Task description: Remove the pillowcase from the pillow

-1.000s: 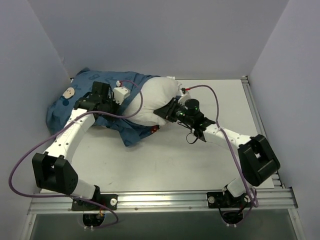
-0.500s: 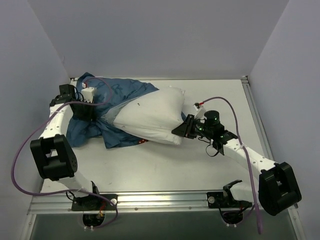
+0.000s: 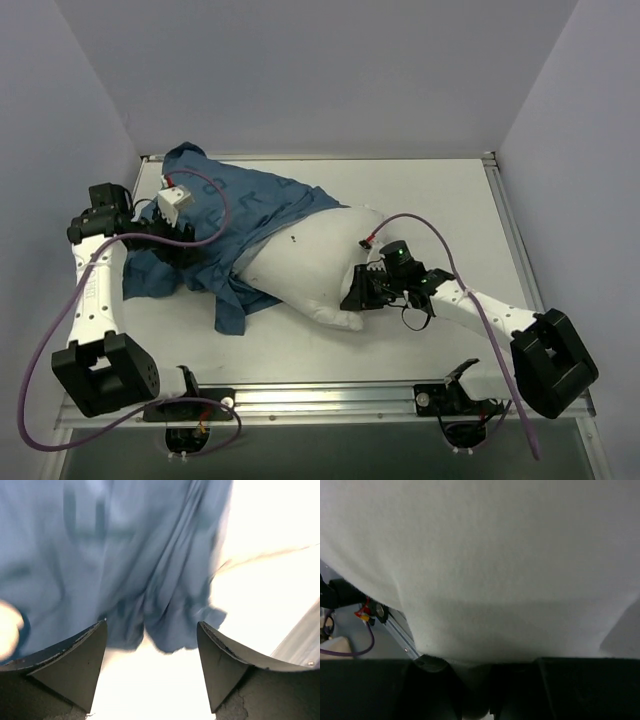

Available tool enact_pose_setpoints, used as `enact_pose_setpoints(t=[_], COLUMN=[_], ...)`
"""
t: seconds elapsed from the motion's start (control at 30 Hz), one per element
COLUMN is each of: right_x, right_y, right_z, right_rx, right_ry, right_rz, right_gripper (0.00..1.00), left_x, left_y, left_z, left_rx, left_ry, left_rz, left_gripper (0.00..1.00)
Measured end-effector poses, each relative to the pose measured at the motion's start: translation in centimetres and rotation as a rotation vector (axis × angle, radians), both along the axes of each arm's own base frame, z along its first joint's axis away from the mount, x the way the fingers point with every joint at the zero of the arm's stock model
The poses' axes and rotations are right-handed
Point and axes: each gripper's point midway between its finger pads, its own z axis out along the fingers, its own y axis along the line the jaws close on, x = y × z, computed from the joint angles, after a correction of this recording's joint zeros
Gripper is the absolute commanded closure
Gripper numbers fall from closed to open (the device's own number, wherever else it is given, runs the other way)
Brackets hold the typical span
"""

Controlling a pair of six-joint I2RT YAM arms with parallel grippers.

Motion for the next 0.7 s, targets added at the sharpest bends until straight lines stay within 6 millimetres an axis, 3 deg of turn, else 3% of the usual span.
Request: enact_pose_setpoints(t=[0.17, 0.33, 0.4, 0.53, 0.67, 0.7], right_x=[-0.9, -2.5, -3.1, -3.2, -3.3, -3.3], right_y=[0.1, 1.3, 1.7, 1.8, 1.6, 1.7], right_z=[-0.3, -1.9, -2.3, -2.8, -3.4, -3.4], right_rx=[-0.078, -0.153, -0.165, -0.162, -0.157, -0.156], right_ry=[-0.019, -0.028, -0.028, -0.041, -0.042, -0.043], right_rz=[0.069, 0.146, 0.167, 0.165, 0.157, 0.156], right_gripper=[1.0, 1.0, 1.0, 1.0, 1.0, 1.0], left_x=[1.3, 4.1, 5.8, 8.9, 12.1, 12.6], left_y=[-5.1, -15.9, -19.8, -25.7, -28.6, -28.7], left_z=[5.2, 8.7, 8.4, 5.5, 1.2, 0.1], left_rx=[-0.055, -0.02, 0.021, 0.095, 0.162, 0.18], left_ry=[-0.099, -0.19, -0.205, -0.181, -0.124, -0.107], left_rz=[-0.111, -0.274, -0.298, -0.305, -0.272, -0.259], left_gripper=[0.2, 0.19, 0.17, 0.17, 0.2, 0.3])
